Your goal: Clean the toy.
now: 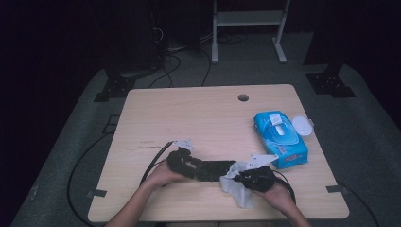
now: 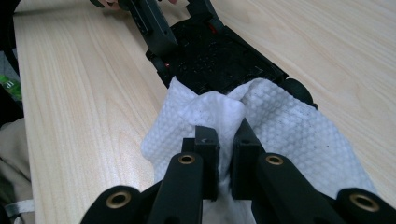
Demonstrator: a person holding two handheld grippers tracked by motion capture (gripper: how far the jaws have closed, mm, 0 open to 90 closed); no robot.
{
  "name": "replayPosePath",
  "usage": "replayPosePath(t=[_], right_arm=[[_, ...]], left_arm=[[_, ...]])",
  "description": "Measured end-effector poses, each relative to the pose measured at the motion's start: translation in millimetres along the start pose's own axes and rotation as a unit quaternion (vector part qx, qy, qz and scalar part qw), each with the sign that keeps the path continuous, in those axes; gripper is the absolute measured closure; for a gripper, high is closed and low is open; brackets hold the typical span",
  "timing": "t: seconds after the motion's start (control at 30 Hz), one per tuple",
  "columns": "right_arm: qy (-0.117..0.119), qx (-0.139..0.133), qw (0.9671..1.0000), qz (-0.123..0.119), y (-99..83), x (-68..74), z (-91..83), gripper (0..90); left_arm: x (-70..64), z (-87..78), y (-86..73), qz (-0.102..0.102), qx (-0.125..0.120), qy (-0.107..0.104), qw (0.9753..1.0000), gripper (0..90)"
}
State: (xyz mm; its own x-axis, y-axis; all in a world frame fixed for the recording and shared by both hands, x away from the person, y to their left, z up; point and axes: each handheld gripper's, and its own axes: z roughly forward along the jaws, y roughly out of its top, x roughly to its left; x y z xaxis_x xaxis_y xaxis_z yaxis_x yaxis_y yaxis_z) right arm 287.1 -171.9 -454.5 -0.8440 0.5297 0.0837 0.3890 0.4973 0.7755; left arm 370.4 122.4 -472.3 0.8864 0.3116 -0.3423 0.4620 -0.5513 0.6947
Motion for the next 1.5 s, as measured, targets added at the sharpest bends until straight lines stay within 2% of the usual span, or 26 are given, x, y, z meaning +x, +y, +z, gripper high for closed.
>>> replayPosePath(t=[0.33, 0.5, 0.7, 0.77, 0.9, 1.0, 1.13, 1.27, 1.4, 1.5], right_arm=[[-0.003, -0.005, 0.9999, -0.016, -3.1, 4.1, -1.6, 84.4], [-0.006, -0.007, 0.9997, -0.021, -4.3, 5.7, -2.0, 84.5], [-0.015, -0.004, 0.9991, -0.04, -4.1, 9.1, -2.1, 84.5], [-0.013, 0.003, 0.9991, -0.041, -1.8, 7.9, -2.0, 84.4], [-0.027, 0.011, 0.9992, -0.029, 2.0, 1.1, -4.8, 84.2], [-0.029, 0.004, 0.9996, -0.001, 2.6, -3.9, -7.7, 84.2], [-0.016, 0.008, 0.9998, 0.002, 5.8, 2.5, -1.0, 84.1], [-0.012, 0.011, 0.9998, 0.006, 5.0, 4.7, 2.3, 84.1], [-0.001, 0.0, 0.9998, 0.018, 0.4, 3.0, 1.5, 84.4], [-0.002, -0.004, 0.9999, 0.01, -1.2, 3.8, 1.2, 84.7]], left_arm=[[-0.4, 0.6, 0.7, 0.002, -0.006, -0.002, 1.0, 37.5], [-3.3, -0.2, 1.2, 0.014, -0.01, 0.012, 0.9998, 38.5], [-1.6, 0.6, 1.1, 0.005, -0.012, 0.007, 0.9999, 38.6], [-1.4, 1.2, 1.3, 0.006, -0.017, 0.014, 0.9997, 38.9], [-2.7, 1.6, 1.4, 0.013, -0.014, 0.019, 0.9996, 38.8], [-3.4, 2.3, 0.3, 0.009, -0.021, 0.017, 0.9996, 38.8], [-3.6, 1.8, -1.2, 0.009, -0.023, 0.02, 0.9995, 39.1], [-5.0, 1.5, -2.9, 0.011, -0.028, 0.022, 0.9993, 39.4], [-4.9, 1.4, -3.0, 0.01, -0.027, 0.02, 0.9994, 39.4], [-4.6, 1.4, -3.4, 0.009, -0.029, 0.018, 0.9994, 39.4]])
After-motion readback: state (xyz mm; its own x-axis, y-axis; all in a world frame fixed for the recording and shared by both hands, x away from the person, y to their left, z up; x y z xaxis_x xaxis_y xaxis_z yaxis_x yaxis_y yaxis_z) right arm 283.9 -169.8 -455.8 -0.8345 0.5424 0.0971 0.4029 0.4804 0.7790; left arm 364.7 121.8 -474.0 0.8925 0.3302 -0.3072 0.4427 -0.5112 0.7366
